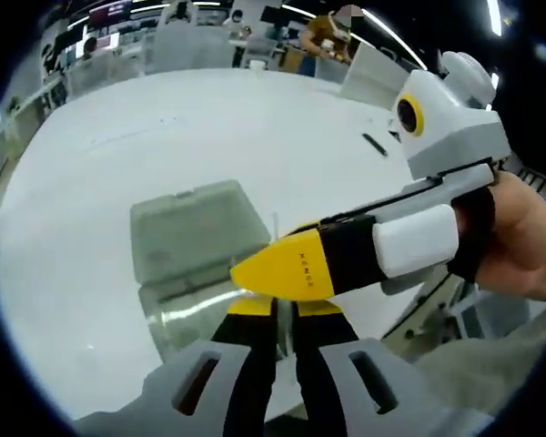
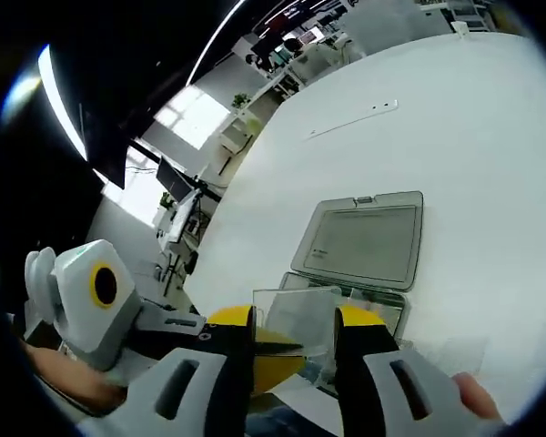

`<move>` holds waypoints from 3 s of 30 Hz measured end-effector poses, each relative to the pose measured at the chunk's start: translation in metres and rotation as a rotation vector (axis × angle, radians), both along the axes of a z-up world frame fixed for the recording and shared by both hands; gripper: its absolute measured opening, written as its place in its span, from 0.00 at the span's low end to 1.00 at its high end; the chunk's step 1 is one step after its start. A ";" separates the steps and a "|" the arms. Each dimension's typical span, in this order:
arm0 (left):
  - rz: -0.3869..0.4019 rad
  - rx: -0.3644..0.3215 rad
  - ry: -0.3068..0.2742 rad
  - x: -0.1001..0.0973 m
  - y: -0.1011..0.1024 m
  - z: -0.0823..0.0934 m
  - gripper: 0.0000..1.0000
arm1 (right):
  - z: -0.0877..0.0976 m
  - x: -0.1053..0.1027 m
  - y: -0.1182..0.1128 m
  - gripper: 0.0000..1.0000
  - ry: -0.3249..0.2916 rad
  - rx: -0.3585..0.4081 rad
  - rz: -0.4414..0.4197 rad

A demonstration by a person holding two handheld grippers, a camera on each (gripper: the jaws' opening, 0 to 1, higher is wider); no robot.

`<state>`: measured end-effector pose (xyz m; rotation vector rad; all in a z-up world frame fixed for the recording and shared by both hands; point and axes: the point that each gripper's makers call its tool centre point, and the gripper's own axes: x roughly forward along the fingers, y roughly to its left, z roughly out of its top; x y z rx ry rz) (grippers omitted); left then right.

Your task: Insert the divider into the dual guide fixture by aligning both edges with the guide slots and pushing it downward to the bottom, including one-sided entry, uneven engagement, binding, and posture correction.

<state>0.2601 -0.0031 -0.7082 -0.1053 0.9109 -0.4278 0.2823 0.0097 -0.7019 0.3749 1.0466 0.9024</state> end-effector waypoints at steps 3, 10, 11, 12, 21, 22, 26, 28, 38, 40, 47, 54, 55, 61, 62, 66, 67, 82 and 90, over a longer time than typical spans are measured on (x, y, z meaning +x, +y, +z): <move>-0.010 -0.001 -0.003 -0.002 0.000 0.000 0.03 | 0.000 -0.002 0.001 0.30 0.000 0.001 0.003; -0.001 -0.036 -0.009 -0.001 0.002 0.002 0.02 | 0.001 -0.001 0.003 0.31 -0.009 0.009 0.001; -0.002 -0.034 -0.011 -0.001 0.002 0.003 0.02 | 0.001 0.000 0.003 0.31 -0.011 0.013 0.000; -0.002 -0.036 -0.010 0.000 0.002 0.003 0.02 | 0.002 0.000 0.003 0.31 -0.012 0.014 0.001; 0.010 -0.069 0.018 0.005 0.005 0.004 0.01 | 0.004 0.005 0.003 0.33 -0.022 0.040 0.009; 0.011 -0.074 0.022 0.005 0.005 0.004 0.01 | 0.004 0.007 0.003 0.34 -0.038 0.041 0.014; 0.015 -0.084 0.026 0.006 0.006 0.004 0.01 | 0.004 0.009 0.001 0.41 -0.030 0.053 0.018; 0.021 -0.092 0.037 0.005 0.009 0.002 0.01 | 0.006 0.010 -0.002 0.41 -0.034 0.065 0.016; 0.051 -0.118 0.090 0.004 0.026 0.006 0.01 | 0.013 0.010 -0.014 0.40 -0.033 0.128 0.009; 0.053 -0.119 0.092 0.005 0.030 0.007 0.01 | 0.014 0.009 -0.015 0.40 -0.036 0.141 0.015; 0.077 -0.171 0.126 0.007 0.040 0.015 0.01 | 0.016 0.003 -0.015 0.39 -0.040 0.162 0.046; 0.099 -0.170 0.175 0.002 0.055 0.015 0.01 | 0.017 -0.007 -0.019 0.40 -0.095 0.188 0.109; 0.102 -0.165 0.183 0.001 0.057 0.014 0.01 | 0.018 -0.009 -0.019 0.40 -0.110 0.193 0.127; 0.131 -0.156 0.237 -0.002 0.067 0.011 0.01 | 0.017 -0.019 -0.018 0.42 -0.194 0.192 0.208; 0.137 -0.157 0.247 -0.003 0.068 0.010 0.01 | 0.018 -0.020 -0.017 0.43 -0.217 0.190 0.221; 0.159 -0.142 0.298 -0.007 0.072 0.003 0.01 | 0.022 -0.026 -0.015 0.45 -0.291 0.185 0.286; 0.160 -0.137 0.313 -0.008 0.072 0.001 0.01 | 0.023 -0.027 -0.015 0.45 -0.308 0.184 0.295; 0.207 -0.108 0.422 -0.005 0.072 -0.013 0.01 | 0.021 -0.045 -0.010 0.52 -0.478 0.130 0.463; 0.216 -0.092 0.464 -0.004 0.066 -0.020 0.01 | 0.020 -0.050 -0.010 0.53 -0.518 0.105 0.520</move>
